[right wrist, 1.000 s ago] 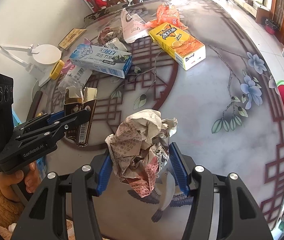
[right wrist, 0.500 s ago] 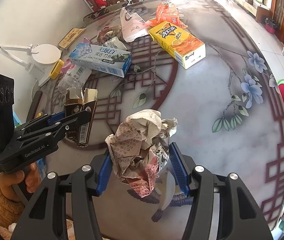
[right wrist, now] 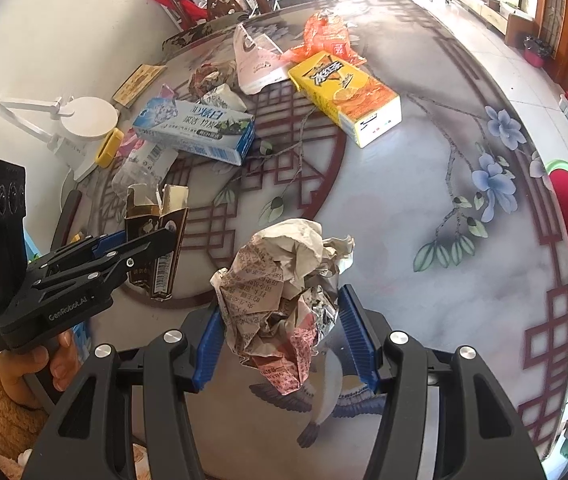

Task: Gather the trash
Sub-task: 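Lift the crumpled paper with the right gripper while the left gripper holds the box, then carry both items to the red bin and open both grippers over it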

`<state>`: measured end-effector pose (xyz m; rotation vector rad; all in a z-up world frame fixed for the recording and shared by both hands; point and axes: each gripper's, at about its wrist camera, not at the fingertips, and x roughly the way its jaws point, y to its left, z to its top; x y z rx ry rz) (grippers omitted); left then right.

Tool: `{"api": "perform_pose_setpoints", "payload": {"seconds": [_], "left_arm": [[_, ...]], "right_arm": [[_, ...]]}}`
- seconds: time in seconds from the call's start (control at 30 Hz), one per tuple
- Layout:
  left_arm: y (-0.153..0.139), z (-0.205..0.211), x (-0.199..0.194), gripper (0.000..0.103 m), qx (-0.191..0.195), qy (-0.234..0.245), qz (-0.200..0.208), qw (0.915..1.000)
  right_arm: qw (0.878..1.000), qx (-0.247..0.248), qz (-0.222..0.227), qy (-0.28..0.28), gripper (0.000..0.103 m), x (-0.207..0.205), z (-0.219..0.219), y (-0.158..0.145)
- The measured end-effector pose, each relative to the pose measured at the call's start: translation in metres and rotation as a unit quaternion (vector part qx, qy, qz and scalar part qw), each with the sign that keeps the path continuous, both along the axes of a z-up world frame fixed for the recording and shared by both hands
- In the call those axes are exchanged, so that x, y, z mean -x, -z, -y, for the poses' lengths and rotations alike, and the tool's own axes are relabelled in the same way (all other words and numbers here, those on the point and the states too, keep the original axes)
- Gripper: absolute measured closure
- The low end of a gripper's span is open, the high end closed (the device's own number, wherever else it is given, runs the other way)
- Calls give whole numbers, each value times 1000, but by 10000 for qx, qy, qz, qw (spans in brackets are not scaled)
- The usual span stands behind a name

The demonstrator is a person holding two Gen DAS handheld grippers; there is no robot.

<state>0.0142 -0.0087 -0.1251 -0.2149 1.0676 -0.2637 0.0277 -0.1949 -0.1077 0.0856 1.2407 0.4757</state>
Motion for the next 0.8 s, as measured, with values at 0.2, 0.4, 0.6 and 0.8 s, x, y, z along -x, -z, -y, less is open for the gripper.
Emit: {"api": "perform_pose_setpoints", "payload": {"seconds": [0.2, 0.4, 0.6, 0.8], "left_arm": [[-8, 6, -2, 64, -28, -88, 57, 9999], [-12, 20, -3, 64, -57, -185, 46, 9998], [-13, 37, -6, 64, -110, -302, 14, 9995], [-15, 61, -12, 64, -162, -404, -4, 9991]], "right_arm": [[9998, -11, 105, 158, 50, -11, 18, -7], [9996, -36, 120, 238, 50, -24, 41, -8], [9997, -78, 99, 202, 50, -37, 63, -7], [9997, -129, 103, 175, 50, -49, 88, -6]]}}
